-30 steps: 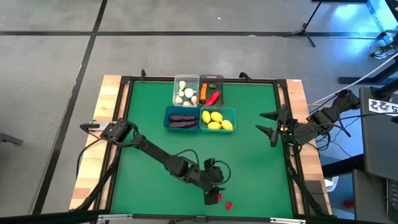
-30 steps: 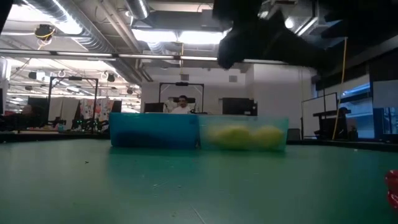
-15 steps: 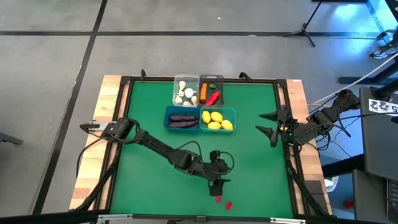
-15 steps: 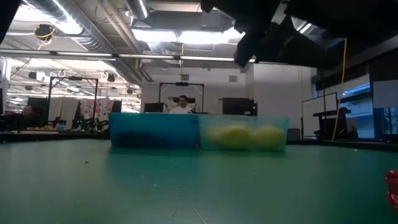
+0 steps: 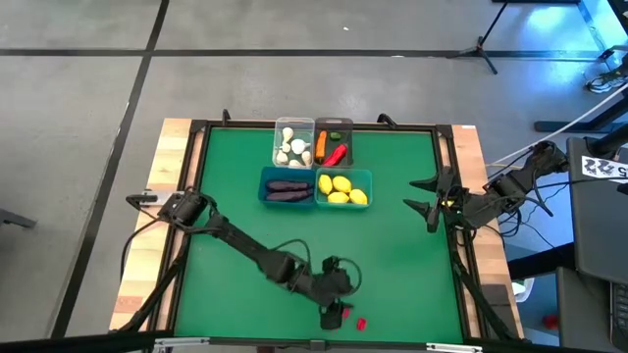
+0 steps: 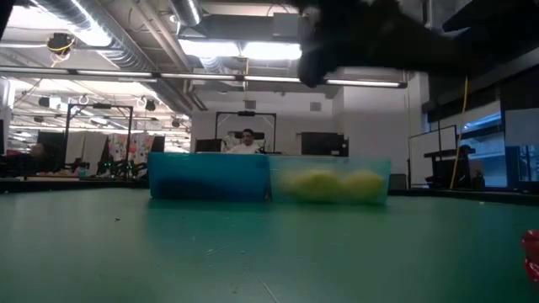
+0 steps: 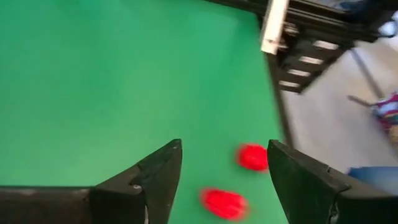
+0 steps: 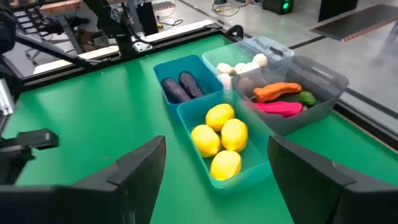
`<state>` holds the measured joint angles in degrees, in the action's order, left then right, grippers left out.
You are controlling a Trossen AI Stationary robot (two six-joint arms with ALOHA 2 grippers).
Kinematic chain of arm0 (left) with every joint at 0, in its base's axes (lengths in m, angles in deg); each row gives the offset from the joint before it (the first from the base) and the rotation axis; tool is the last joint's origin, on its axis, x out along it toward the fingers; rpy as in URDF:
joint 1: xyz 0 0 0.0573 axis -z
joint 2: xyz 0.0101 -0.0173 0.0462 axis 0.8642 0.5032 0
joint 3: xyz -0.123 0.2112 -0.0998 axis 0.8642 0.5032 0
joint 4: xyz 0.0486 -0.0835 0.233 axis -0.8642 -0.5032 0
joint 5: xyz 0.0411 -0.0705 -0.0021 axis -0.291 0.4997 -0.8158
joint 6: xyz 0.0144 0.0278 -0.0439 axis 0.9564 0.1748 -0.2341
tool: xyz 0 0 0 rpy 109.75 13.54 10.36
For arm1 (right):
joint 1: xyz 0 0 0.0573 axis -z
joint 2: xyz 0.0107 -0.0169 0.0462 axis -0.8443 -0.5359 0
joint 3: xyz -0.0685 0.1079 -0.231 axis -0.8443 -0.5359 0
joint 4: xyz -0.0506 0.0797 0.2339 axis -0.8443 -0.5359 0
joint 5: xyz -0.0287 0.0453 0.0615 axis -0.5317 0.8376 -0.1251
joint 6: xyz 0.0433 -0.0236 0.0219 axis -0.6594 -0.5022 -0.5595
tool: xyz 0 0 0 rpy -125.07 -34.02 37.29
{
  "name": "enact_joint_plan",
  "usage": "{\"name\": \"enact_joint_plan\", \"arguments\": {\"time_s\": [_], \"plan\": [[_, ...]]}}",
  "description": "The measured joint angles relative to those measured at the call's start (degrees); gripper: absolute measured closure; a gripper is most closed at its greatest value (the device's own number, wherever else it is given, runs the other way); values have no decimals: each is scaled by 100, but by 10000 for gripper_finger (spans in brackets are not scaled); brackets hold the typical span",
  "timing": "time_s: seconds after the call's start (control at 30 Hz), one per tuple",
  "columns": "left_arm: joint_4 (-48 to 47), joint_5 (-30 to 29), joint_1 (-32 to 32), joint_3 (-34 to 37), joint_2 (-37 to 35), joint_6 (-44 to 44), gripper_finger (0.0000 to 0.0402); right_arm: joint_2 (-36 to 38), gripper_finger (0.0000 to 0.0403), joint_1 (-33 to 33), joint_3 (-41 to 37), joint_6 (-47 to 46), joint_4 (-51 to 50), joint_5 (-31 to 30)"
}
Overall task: Sort produce into baskets
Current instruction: Put the red chili pepper into the black bin
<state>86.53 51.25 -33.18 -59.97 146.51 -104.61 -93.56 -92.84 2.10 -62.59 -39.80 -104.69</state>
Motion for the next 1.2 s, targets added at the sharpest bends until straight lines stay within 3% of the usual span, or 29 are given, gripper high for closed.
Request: {"name": "enact_joint_plan", "arguments": {"time_s": [0.13,0.33,0.53,0.73,0.97,1.1,1.2], "plan": [[-13,-244,252,0,1,-356,171,0,123,0,0,-12,1,62],[276,-1237,641,-4,252,265,171,-36,123,0,0,-315,31,11],[660,-1305,605,-360,1038,50,171,-116,123,2,0,-544,37,62],[-444,-1364,556,-1397,1522,85,171,-240,123,0,0,-547,30,64],[-825,-1857,604,-1492,1528,141,171,-308,123,0,0,-549,26,93],[-581,-1968,635,-1490,1506,324,171,-306,123,0,0,-550,26,101],[128,-2016,700,-1526,1492,784,171,-306,123,0,0,-550,25,106]]}}
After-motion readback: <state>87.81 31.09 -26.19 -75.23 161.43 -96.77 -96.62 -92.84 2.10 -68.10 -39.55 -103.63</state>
